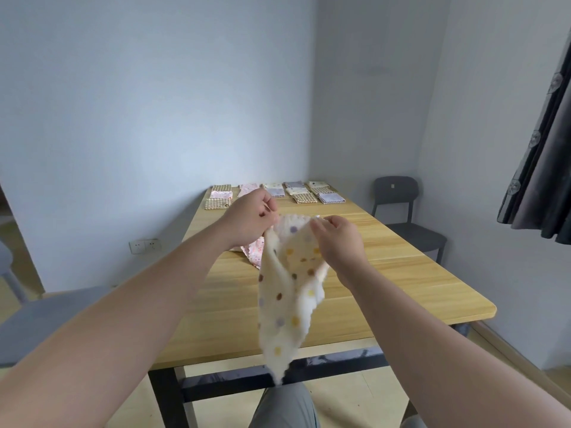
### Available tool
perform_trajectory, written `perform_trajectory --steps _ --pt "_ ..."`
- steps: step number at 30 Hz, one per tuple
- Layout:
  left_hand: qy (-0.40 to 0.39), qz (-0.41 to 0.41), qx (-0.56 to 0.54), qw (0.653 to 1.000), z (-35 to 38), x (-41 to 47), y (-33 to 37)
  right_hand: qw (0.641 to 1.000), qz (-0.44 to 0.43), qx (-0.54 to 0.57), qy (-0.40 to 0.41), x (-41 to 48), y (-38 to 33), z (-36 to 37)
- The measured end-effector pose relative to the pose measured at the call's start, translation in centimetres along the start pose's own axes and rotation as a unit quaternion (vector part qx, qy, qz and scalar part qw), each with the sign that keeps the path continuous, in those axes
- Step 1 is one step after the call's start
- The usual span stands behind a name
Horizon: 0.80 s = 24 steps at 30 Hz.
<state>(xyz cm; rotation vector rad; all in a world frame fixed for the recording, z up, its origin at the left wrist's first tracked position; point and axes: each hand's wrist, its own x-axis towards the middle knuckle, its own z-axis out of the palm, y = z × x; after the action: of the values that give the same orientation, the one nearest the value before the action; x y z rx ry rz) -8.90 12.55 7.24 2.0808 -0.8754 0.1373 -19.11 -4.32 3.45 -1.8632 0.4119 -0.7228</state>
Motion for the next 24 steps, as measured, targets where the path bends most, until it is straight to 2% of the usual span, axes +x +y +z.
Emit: perform_trajectory --steps 3,7,15,24 --pt "-0.065 0.052 0.101 0.991 -0.1 -0.7 -0.2 1.000 -0.022 -0.019 0.003 0.5 -0.2 -0.3" --pt "-0.105 0.046 0.153 0.982 0.2 -1.3 -0.5 0.998 -0.047 -0.052 0.002 1.2 -0.6 -0.1" --pt "-0.022 0.000 0.097 0.995 -0.5 -1.4 -3.9 0.996 -0.054 -0.074 0.012 2.1 -1.0 -0.8" --pt "0.062 -0.068 0.092 0.991 -2.3 -1.0 -7.1 0.994 -0.035 -0.105 -0.023 3.3 -0.7 -2.0"
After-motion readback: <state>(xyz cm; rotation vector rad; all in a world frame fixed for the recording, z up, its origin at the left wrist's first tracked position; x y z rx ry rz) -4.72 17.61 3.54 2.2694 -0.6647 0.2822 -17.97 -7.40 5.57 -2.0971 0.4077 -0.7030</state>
